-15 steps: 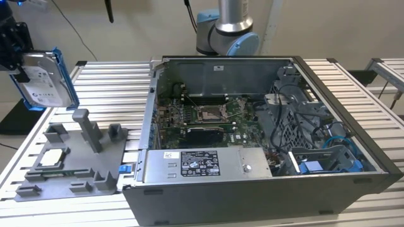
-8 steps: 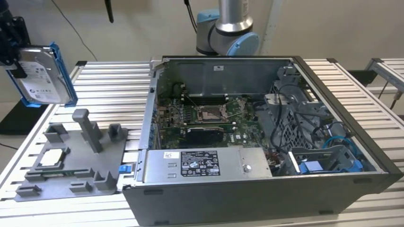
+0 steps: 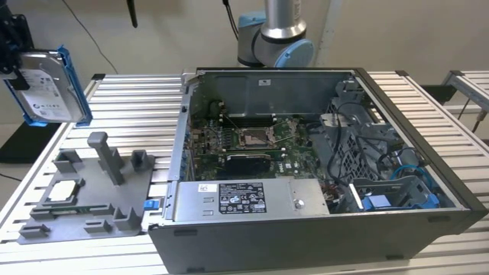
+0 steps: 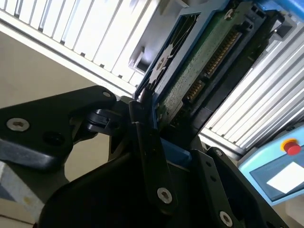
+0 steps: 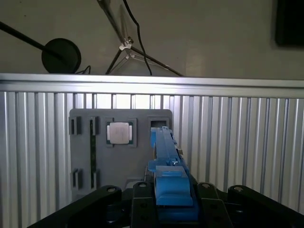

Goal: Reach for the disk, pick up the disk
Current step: 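Pick up the disk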

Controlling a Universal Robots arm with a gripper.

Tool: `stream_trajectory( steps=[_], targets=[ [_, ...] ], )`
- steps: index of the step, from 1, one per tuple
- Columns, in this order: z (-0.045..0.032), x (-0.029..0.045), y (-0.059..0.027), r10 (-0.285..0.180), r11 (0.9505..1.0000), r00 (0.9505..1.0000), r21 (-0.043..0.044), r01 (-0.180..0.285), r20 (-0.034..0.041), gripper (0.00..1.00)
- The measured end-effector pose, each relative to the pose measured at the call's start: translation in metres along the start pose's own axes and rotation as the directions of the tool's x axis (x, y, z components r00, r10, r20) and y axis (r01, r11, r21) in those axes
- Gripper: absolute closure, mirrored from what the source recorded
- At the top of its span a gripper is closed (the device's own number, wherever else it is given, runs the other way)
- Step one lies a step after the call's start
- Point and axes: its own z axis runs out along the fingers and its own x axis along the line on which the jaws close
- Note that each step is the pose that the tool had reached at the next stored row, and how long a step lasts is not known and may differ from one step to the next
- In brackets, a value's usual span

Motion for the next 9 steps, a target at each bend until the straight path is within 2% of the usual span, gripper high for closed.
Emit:
stream_trajectory(
  steps=[9],
  targets=[
    [-0.0112, -0.0001, 0.0001, 0.000, 1.0000, 1.0000, 0.0001, 0.000, 0.0000, 1.00]
  ],
)
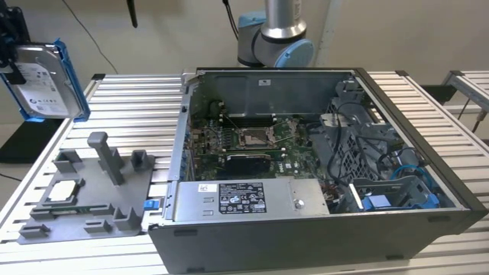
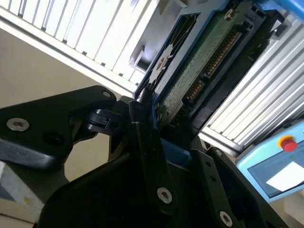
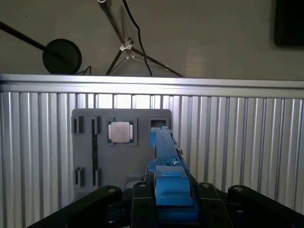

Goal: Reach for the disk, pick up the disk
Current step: 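Pick up the disk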

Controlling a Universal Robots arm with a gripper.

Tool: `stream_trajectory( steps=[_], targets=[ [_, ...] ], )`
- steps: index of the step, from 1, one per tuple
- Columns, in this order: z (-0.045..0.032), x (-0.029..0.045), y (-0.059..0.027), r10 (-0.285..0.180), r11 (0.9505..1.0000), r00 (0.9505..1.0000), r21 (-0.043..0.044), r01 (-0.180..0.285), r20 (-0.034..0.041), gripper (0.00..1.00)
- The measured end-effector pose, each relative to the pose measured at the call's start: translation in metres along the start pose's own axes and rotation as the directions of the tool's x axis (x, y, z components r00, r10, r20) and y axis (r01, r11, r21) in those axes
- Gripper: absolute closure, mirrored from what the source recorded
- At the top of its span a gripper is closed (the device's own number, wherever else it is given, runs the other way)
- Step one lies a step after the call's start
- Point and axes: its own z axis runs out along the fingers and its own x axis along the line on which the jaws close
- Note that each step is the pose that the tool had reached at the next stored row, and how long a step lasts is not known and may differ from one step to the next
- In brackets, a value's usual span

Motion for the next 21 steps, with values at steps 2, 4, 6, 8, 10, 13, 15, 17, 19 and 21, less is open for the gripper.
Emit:
stream_trajectory(
  steps=[2, 4, 6, 8, 10, 13, 15, 17, 19, 21],
  targets=[
    [-0.0024, 0.0000, 0.0000, 0.000, 1.0000, 1.0000, -0.0001, 0.000, 0.0000, 1.00],
    [-0.0046, -0.0001, 0.0000, 0.000, 1.0000, 1.0000, 0.0000, 0.000, 0.0000, 1.00],
    [-0.0068, -0.0001, 0.0000, 0.000, 1.0000, 1.0000, 0.0000, 0.000, 0.0000, 1.00],
    [-0.0090, -0.0001, 0.0000, 0.000, 1.0000, 1.0000, -0.0001, 0.000, 0.0000, 1.00],
    [-0.0112, -0.0002, 0.0001, 0.000, 1.0000, 1.0000, 0.0000, 0.000, 0.0000, 1.00],
    [-0.0142, -0.0002, 0.0001, 0.000, 1.0000, 1.0000, 0.0000, 0.000, 0.0000, 1.00],
    [-0.0165, -0.0002, 0.0001, 0.000, 1.0000, 1.0000, 0.0000, 0.000, 0.0000, 1.00],
    [-0.0190, -0.0003, 0.0001, 0.000, 1.0000, 1.0000, -0.0001, 0.000, 0.0000, 1.00],
    [-0.0215, -0.0003, 0.0001, 0.000, 1.0000, 1.0000, 0.0000, 0.000, 0.0000, 1.00],
    [-0.0241, -0.0004, 0.0002, 0.000, 1.0000, 1.0000, 0.0000, 0.000, 0.0000, 1.00]
  ],
)
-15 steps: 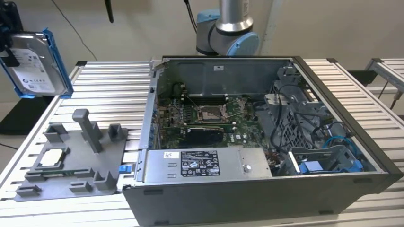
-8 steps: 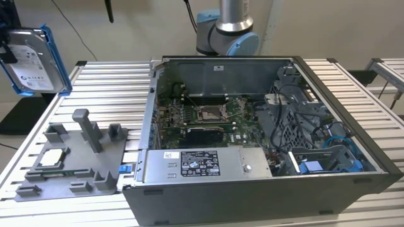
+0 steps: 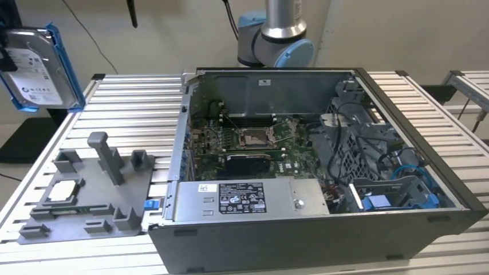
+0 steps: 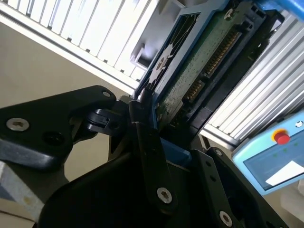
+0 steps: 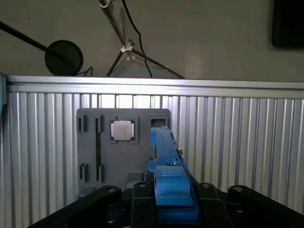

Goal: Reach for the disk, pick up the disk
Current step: 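Pick up the disk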

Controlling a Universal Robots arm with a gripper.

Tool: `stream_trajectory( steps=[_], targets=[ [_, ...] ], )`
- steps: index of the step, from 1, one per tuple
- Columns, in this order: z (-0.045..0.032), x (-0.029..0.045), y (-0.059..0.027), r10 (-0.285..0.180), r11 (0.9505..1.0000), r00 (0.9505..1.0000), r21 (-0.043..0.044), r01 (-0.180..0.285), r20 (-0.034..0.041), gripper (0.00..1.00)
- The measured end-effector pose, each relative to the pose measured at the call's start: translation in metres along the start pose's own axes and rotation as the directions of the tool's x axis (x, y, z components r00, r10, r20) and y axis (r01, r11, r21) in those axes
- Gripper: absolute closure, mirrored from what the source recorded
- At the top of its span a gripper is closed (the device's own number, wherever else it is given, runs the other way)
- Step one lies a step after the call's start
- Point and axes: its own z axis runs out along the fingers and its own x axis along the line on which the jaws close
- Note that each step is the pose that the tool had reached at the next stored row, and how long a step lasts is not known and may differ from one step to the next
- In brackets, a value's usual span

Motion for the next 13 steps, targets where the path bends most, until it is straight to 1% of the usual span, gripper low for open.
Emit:
stream_trajectory(
  steps=[2, 3, 5, 7, 8, 10, 13],
  targets=[
    [-0.0029, 0.0000, 0.0000, -0.001, 1.0000, 1.0000, 0.0032, 0.001, -0.0001, 1.00],
    [-0.0038, 0.0000, -0.0001, -0.002, 1.0000, 1.0000, 0.0083, 0.002, -0.0001, 1.00],
    [-0.0049, -0.0001, 0.0000, -0.007, 0.9997, 1.0000, 0.0248, 0.007, 0.0000, 1.00],
    [-0.0057, -0.0001, 0.0000, -0.012, 0.9990, 0.9999, 0.0438, 0.012, -0.0002, 1.00],
    [-0.0068, -0.0001, 0.0000, -0.014, 0.9986, 0.9999, 0.0509, 0.014, -0.0002, 1.00],
    [-0.0112, -0.0001, 0.0000, -0.015, 0.9982, 0.9999, 0.0579, 0.015, -0.0005, 1.00],
    [-0.0203, -0.0003, 0.0002, -0.015, 0.9981, 0.9999, 0.0596, 0.015, -0.0004, 1.00]
  ],
)
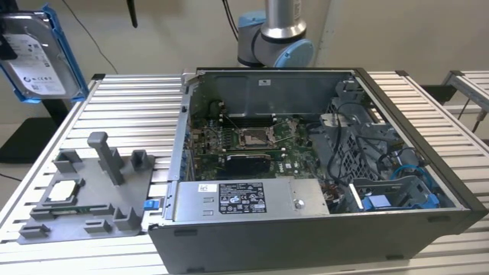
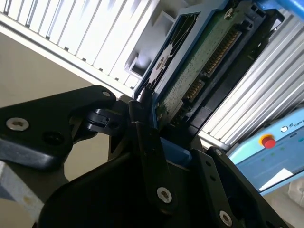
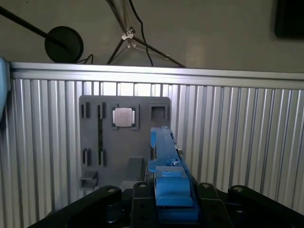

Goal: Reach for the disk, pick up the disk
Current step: 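Pick up the disk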

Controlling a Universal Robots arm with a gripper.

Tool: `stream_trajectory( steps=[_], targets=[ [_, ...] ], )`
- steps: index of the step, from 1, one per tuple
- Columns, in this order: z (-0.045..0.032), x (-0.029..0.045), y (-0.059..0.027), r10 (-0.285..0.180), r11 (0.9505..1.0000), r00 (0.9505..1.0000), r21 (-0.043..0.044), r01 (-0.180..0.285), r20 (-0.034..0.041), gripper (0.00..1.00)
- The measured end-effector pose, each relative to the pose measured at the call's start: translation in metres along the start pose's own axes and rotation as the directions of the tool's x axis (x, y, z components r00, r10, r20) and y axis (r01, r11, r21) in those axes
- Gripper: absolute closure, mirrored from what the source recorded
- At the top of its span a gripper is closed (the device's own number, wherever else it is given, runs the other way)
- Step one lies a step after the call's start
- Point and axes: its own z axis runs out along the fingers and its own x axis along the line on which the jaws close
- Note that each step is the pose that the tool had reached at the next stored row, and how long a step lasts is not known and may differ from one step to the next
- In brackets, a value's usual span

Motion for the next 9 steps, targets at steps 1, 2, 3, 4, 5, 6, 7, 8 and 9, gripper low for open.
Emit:
stream_trajectory(
  steps=[1, 2, 3, 4, 5, 6, 7, 8, 9],
  targets=[
    [-0.0033, 0.0000, -0.0002, 0.000, 1.0000, 1.0000, 0.0000, 0.000, 0.0000, 1.00],
    [-0.0068, -0.0001, -0.0004, 0.000, 1.0000, 1.0000, 0.0001, 0.000, 0.0000, 1.00],
    [-0.0111, -0.0002, -0.0006, 0.000, 1.0000, 1.0000, 0.0001, 0.000, 0.0000, 1.00],
    [-0.0148, -0.0002, -0.0008, 0.000, 1.0000, 1.0000, 0.0000, 0.000, -0.0001, 1.00],
    [-0.0187, -0.0003, -0.0010, 0.000, 1.0000, 1.0000, 0.0001, 0.000, 0.0000, 1.00],
    [-0.0228, -0.0004, -0.0012, 0.000, 1.0000, 1.0000, 0.0000, 0.000, 0.0000, 1.00],
    [-0.0270, -0.0004, -0.0015, 0.000, 1.0000, 1.0000, -0.0002, 0.000, -0.0001, 1.00],
    [-0.0313, -0.0005, -0.0017, 0.000, 1.0000, 1.0000, -0.0002, 0.000, -0.0001, 1.00],
    [-0.0355, -0.0006, -0.0019, 0.000, 1.0000, 1.0000, -0.0001, 0.000, -0.0001, 1.00]
  ],
)
